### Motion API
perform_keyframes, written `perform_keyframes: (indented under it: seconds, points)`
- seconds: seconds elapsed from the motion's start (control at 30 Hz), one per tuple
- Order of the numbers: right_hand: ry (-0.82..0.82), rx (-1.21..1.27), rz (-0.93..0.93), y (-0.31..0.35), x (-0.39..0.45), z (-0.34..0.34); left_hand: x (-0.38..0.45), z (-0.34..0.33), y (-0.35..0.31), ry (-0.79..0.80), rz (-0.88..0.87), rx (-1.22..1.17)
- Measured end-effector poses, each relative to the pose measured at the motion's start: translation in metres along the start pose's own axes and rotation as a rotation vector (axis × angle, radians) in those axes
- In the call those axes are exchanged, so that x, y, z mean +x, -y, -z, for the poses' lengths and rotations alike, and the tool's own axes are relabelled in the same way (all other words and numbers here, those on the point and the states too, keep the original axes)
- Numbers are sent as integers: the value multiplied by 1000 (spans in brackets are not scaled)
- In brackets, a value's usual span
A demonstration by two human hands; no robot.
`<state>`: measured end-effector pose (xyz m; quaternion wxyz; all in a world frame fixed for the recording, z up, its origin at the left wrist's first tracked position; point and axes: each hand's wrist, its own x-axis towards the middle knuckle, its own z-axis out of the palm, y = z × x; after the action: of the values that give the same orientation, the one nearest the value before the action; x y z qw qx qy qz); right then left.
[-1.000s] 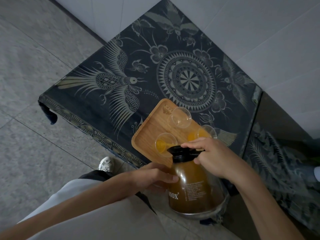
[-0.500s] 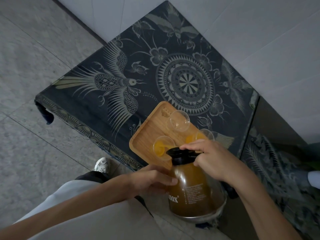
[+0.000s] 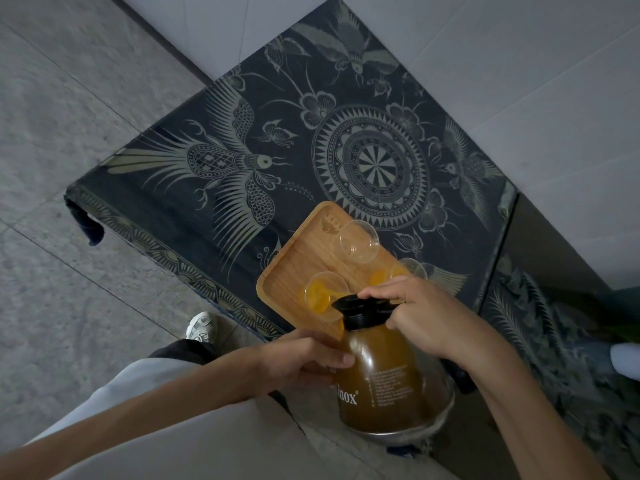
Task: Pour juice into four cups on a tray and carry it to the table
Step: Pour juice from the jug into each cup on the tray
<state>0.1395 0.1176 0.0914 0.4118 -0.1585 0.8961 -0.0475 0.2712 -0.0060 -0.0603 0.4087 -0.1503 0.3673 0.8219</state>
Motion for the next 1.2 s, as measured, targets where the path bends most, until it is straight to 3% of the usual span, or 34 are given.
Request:
perform_keyframes:
  seconds: [1.2]
  points:
    - [0,13,-8,0,-7,2,-10,-8,-8,-16,-7,50]
